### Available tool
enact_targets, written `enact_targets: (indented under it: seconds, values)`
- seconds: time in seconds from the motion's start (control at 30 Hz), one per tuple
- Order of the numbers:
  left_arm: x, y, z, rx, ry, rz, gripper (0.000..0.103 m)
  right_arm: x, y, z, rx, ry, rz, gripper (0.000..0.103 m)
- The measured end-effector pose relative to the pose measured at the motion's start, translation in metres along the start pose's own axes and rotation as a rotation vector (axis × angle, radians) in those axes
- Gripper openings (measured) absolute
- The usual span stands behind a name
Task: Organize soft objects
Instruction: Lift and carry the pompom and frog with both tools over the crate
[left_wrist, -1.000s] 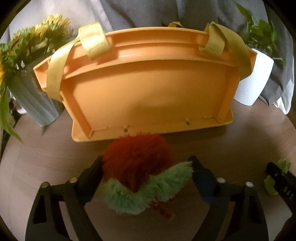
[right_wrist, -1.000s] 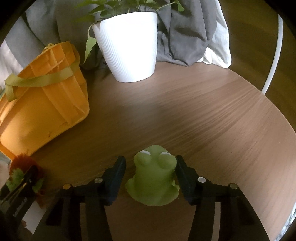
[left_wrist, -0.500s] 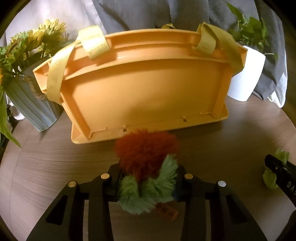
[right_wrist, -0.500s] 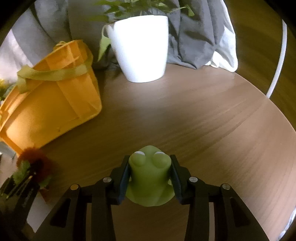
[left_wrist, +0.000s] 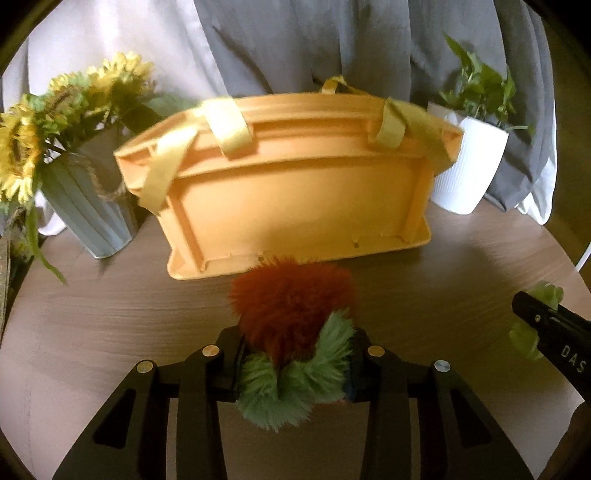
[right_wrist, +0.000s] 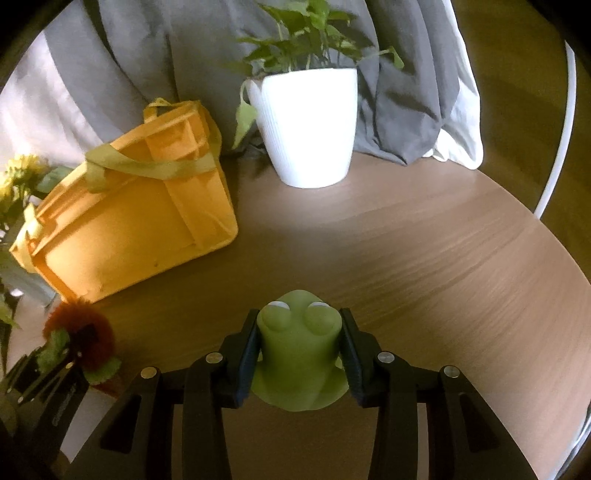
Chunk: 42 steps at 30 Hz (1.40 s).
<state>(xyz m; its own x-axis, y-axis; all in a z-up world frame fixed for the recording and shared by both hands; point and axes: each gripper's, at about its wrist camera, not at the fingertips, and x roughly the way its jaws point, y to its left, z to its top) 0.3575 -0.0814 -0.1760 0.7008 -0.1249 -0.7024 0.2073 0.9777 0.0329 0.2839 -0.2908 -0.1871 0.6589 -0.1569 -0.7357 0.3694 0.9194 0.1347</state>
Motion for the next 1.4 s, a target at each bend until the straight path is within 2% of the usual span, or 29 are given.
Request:
enact_targets:
  seconds: [0.5,0.83,1.4]
  values:
    - [-0.080,0.015,0.013,-0.034,-0.128,0.007,0.037,-0.069,0.023,0.019,-0.053,-0.142,0.101,0.042]
    - [-0.128,0.028,0.034,-0.038,-0.258,0.019,0.037,-0.109,0.043,0.040,-0.072,-0.250,0.185,0.042]
    - [-0.160,0.043,0.076,-0.019,-0.427,0.033,0.037,-0.140,0.075,0.077,-0.075,-0.394,0.289,0.042]
